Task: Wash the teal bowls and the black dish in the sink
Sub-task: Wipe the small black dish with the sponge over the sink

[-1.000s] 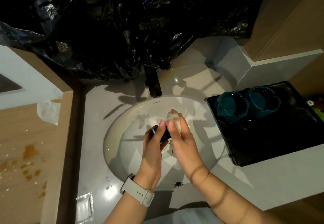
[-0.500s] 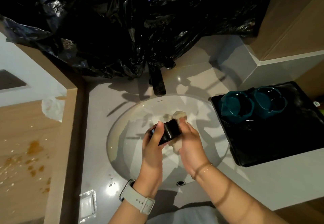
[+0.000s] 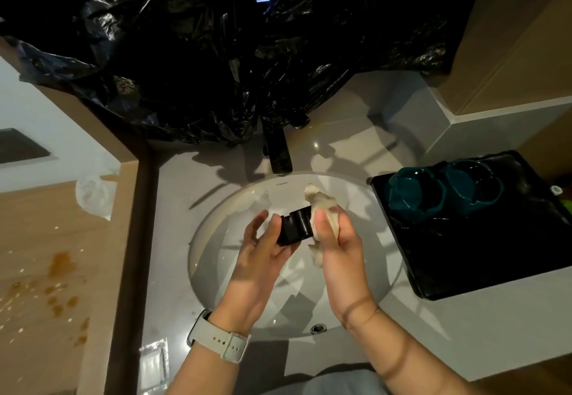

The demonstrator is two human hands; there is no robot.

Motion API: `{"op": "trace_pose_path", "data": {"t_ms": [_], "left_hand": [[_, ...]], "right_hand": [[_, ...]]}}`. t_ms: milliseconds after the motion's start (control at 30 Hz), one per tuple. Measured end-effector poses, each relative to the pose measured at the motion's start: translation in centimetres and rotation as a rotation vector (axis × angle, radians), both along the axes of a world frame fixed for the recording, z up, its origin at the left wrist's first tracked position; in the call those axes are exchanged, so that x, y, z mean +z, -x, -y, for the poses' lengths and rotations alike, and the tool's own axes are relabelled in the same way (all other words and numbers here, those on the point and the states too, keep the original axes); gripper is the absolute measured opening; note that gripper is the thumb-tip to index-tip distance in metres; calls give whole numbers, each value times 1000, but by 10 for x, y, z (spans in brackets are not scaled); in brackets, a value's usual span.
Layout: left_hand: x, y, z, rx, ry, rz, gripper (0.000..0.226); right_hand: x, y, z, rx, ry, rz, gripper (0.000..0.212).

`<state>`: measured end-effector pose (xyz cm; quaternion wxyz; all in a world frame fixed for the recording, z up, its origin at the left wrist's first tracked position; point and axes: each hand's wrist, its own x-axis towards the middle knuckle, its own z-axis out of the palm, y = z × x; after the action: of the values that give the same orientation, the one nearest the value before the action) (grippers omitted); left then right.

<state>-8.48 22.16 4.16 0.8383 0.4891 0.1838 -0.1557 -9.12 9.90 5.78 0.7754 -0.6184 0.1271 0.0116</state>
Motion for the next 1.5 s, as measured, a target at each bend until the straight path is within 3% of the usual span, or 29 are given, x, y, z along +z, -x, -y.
{"op": "trace_pose_path", "data": {"t_ms": [100,200,367,533,600,700,867,1000,1067,1167,1267,1400,1500], "left_hand": [[10,1,6,47,31,-65,52],[16,2,17,-38,-103,-19,57],[8,10,24,11,-182,-16,64],[2,12,22,42,-185,-42,67],[1,13,21,47,-176,-36,60],[0,14,17,44,-186,-17,63],[-2,18,17,39,-111,-16,72],[-6,14,18,28,-289,3,69],[-7,9,18,63,-440,82,56],[-11,2,15,103,-650,363,46],[-10,-2,8,-48,-639,505,59],[-5,-6,-2,-260,-895,782,30],[-2,-8,-2,-201,-943,772,20]], "right_hand": [[-2,5,-3,60,85,58,38],[-4,14,-14,68,158,95,41],[5,3,-9,-10,-58,-45,23],[5,2,-16,10,-71,-81,16],[7,5,-20,32,-49,-39,28],[6,2,-17,44,-35,-38,20],[1,-2,-14,70,-37,-155,27],[-1,-9,-15,6,-50,-175,26],[-2,-14,-12,-4,-105,-200,30],[-1,-22,-7,4,-307,-265,30],[3,-31,-1,-51,-485,-372,22],[11,-42,9,-41,-690,-506,35],[11,-44,18,-21,-731,-475,38]]}}
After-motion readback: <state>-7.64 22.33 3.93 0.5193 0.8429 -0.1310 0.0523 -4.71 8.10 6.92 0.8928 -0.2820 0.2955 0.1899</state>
